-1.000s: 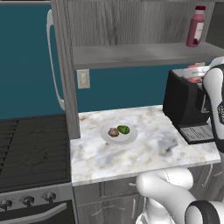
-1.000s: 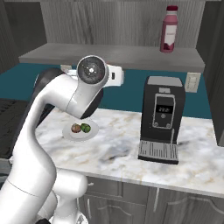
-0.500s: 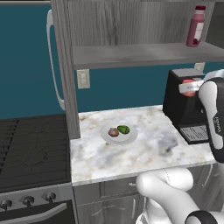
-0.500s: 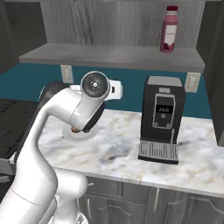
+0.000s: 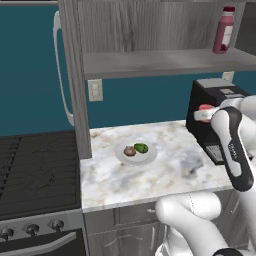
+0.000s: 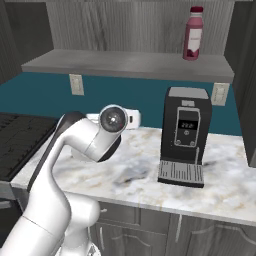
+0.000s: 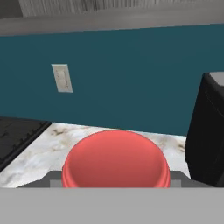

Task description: Pick the avocado and bread from the counter and place them on the plate. Then pick the jam from the cabinet and place it next to the plate. Lastly close the cabinet door.

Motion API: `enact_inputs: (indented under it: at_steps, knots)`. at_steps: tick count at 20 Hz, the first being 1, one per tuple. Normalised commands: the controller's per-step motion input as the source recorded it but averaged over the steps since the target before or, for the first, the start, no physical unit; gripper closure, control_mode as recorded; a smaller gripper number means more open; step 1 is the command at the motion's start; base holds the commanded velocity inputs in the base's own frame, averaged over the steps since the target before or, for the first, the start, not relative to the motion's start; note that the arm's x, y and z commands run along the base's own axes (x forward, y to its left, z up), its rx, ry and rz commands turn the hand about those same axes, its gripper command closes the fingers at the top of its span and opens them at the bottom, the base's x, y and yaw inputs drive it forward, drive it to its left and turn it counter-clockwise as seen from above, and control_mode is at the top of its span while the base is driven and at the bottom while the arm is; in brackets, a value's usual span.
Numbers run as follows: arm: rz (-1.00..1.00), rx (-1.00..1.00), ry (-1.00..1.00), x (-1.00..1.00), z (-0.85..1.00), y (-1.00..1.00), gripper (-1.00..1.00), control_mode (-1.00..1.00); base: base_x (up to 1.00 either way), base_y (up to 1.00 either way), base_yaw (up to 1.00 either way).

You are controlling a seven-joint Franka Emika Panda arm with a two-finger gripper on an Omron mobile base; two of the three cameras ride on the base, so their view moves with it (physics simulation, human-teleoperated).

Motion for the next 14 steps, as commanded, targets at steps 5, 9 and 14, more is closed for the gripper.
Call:
enact_inputs:
  at_steps: [5, 9, 14]
  knots:
    - [0.01, 0.0, 0.0, 0.57, -0.29, 0.03, 1.0, -1.0, 0.0, 0.0, 0.0]
    - [0.07, 0.0, 0.03, 0.69, -0.15, 0.0, 1.0, -1.0, 0.0, 0.0, 0.0]
    - [0.1, -0.01, 0.08, 0.61, -0.18, 0.0, 1.0, -1.0, 0.0, 0.0, 0.0]
